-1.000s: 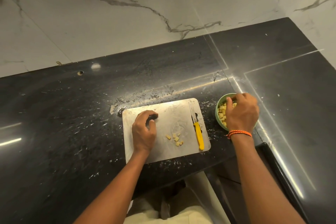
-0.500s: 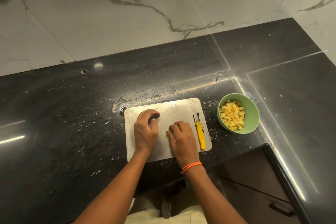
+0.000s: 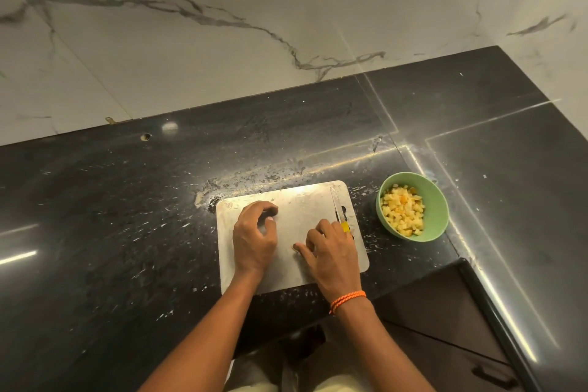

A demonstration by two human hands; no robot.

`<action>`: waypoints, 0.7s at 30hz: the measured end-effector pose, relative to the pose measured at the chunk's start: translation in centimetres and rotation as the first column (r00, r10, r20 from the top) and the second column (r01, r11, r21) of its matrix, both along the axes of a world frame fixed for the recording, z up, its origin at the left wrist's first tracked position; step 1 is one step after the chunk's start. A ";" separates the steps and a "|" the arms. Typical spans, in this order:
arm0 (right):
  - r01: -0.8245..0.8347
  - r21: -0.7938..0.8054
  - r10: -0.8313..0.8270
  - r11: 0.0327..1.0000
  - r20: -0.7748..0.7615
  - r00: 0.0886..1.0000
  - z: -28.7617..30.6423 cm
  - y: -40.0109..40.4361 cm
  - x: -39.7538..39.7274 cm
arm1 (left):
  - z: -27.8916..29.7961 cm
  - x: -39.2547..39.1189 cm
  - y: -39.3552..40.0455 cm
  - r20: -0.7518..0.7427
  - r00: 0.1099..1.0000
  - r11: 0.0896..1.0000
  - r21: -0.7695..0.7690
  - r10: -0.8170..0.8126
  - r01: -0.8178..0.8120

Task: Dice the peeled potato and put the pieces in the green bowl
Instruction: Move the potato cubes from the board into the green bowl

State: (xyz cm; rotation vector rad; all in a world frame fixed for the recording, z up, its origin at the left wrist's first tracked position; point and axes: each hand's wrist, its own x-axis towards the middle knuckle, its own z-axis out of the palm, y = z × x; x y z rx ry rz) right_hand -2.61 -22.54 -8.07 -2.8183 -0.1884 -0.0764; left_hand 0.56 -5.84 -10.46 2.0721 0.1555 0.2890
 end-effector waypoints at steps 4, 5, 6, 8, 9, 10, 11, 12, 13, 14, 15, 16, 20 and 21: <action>-0.033 0.054 0.035 0.998 -0.034 0.999 0.6 0.2 0.0 | -0.1 0.0 0.0 -0.004 1.000 1.000 -0.001 -0.002 0.002; -0.033 0.088 0.037 0.996 -0.049 0.998 0.6 0.1 0.0 | -0.1 0.1 0.1 -0.007 1.000 1.000 -0.001 0.000 0.000; -0.020 0.128 0.029 0.992 -0.072 0.997 0.5 0.1 0.1 | -0.1 0.1 0.1 -0.010 1.000 1.000 -0.002 0.002 -0.002; -0.005 0.176 0.021 0.984 -0.091 0.996 0.3 0.1 0.0 | -0.2 0.1 0.1 -0.014 1.000 1.000 -0.006 0.001 -0.001; -0.009 0.171 0.024 0.985 -0.082 0.996 0.0 0.2 -0.1 | -0.2 0.1 0.1 -0.018 1.000 1.000 -0.007 -0.001 0.001; -0.028 0.150 0.039 0.988 -0.069 0.997 -0.2 0.3 -0.4 | -0.2 0.1 0.1 -0.021 1.000 1.000 -0.007 0.000 0.000; -0.069 0.114 0.076 0.991 -0.057 0.995 -0.5 0.4 -0.8 | -0.2 0.0 0.1 -0.020 1.000 1.000 -0.003 0.002 -0.002; -0.135 0.066 0.138 0.989 -0.055 0.989 -0.8 0.5 -1.2 | -0.1 0.0 0.1 -0.018 1.000 1.000 -0.001 0.004 -0.004; -0.211 0.012 0.212 0.977 -0.057 0.976 -1.0 0.5 -1.5 | 0.0 0.0 0.1 -0.017 1.000 1.000 0.000 0.004 -0.004; -0.287 -0.040 0.284 0.957 -0.065 0.957 -1.2 0.3 -1.8 | 0.0 0.0 0.1 -0.016 1.000 1.000 0.000 0.003 -0.003; -0.349 -0.082 0.344 0.933 -0.075 0.936 -1.3 0.0 -2.0 | 0.1 0.0 0.1 -0.014 1.000 1.000 0.000 0.002 -0.002; -0.396 -0.110 0.388 0.912 -0.089 0.918 -1.4 -0.5 -2.1 | 0.1 0.0 0.1 -0.014 1.000 1.000 -0.001 0.002 -0.002; -0.459 -0.164 0.446 0.873 -0.111 0.888 -0.9 -3.0 -2.6 | 0.1 0.0 0.1 -0.017 1.000 1.000 -0.002 0.002 -0.002; -0.458 -0.173 0.443 0.872 -0.116 0.889 -0.5 -3.5 -2.8 | 0.1 -0.1 0.1 -0.019 1.000 1.000 -0.001 0.002 -0.002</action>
